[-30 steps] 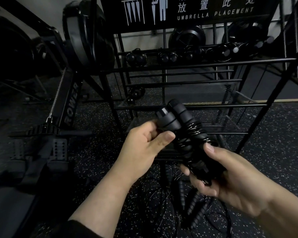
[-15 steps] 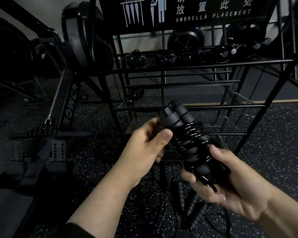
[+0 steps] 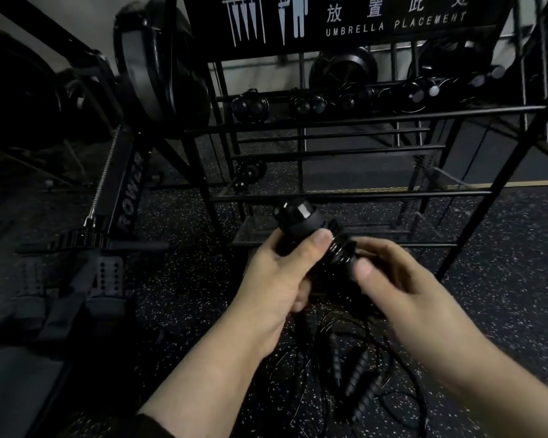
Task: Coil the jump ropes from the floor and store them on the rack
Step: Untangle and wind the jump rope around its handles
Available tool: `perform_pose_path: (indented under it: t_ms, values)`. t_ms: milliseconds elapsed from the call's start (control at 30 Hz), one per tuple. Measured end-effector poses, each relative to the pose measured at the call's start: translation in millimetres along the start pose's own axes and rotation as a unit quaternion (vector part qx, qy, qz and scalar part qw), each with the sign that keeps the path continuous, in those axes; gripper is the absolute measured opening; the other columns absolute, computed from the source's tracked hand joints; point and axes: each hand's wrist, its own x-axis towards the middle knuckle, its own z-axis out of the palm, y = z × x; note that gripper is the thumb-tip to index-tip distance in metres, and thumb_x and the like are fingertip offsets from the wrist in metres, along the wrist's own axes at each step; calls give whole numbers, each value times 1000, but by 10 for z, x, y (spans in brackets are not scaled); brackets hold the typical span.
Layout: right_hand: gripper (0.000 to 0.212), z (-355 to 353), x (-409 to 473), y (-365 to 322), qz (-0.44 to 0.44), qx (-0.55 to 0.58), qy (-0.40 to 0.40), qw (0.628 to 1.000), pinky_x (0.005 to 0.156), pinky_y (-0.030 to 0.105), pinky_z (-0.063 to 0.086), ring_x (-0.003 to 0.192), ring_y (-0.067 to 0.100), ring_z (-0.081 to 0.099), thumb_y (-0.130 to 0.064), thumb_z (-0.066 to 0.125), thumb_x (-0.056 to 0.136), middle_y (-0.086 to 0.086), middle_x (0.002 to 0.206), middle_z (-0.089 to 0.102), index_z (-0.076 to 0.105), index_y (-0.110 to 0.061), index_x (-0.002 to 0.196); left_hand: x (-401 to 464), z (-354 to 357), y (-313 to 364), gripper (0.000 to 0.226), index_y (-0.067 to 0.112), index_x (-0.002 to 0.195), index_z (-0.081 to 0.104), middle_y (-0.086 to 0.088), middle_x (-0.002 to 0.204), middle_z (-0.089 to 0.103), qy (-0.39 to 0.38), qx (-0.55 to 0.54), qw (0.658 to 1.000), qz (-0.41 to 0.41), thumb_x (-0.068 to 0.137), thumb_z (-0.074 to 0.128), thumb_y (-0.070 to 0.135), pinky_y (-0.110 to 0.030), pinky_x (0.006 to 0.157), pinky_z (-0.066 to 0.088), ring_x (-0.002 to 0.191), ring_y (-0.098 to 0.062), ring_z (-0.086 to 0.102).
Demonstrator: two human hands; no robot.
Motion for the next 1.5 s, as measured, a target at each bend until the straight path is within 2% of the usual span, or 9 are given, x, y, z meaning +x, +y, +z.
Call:
perform_pose_path:
  t_ms: [100,200,500,700,1000,1133,1233,1367,1500]
  values:
    - [78,36,-18,36,-52,-209,6,976,92,13,45,112,-19,55,-68,78,60,-39,118,61,40,-62,128,-53,151,-29,43,29,101,70,0,85,72,4,-7,1000,-16,72,81,59,-15,40,34,44,-4,48]
    - [58,67,-23,117,-71,-213,50,973,78,18,53,97,-10,64,-53,76,73,-34,106,63,37,-57,115,-96,223,-32,45,22,109,64,18,62,66,-35,62,997,32,73,66,49,-6,45,39,46,4,56]
    - [34,-115,-50,-87,5,-45,-55,997,81,33,52,90,12,74,-51,78,72,-4,98,77,69,-46,104,44,-207,170,27,26,67,69,22,55,60,-23,242,963,113,81,67,49,-11,54,40,53,9,52]
    - [42,-126,-18,-8,37,131,-122,983,46,29,36,67,33,62,-45,76,76,34,98,67,68,-17,105,39,-181,155,44,26,102,71,23,74,70,-37,192,968,159,76,70,61,-8,65,46,70,8,65]
    - [53,-126,48,210,131,414,-402,806,51,22,34,80,25,66,-55,40,105,21,107,60,53,-12,133,-13,-75,59,74,38,105,73,6,103,76,-72,81,990,91,48,78,85,-31,92,53,104,-14,70]
    - [64,-119,59,279,149,432,-441,772,50,19,44,82,21,72,-60,38,104,16,109,63,48,-10,142,-52,-10,50,74,34,99,73,9,85,70,-122,25,990,72,43,82,81,-17,60,50,77,-6,66]
    - [62,-90,40,163,188,391,-377,819,55,26,59,84,32,74,-60,54,98,24,112,68,61,-9,132,-37,-29,28,64,29,90,73,3,83,71,-81,11,994,69,47,86,76,-22,60,54,74,-13,67]
    - [46,-14,11,26,72,101,-27,992,75,36,57,95,31,74,-59,67,80,4,108,77,73,-24,109,18,-30,-18,43,28,90,73,5,85,74,32,25,998,53,62,84,58,-22,64,54,75,-9,69]
    - [69,94,-34,-2,-35,-191,-6,981,85,12,47,101,-14,63,-61,81,63,-36,110,66,46,-60,122,22,51,-90,45,25,95,73,7,81,76,64,63,995,39,66,77,59,-24,64,55,70,-6,71]
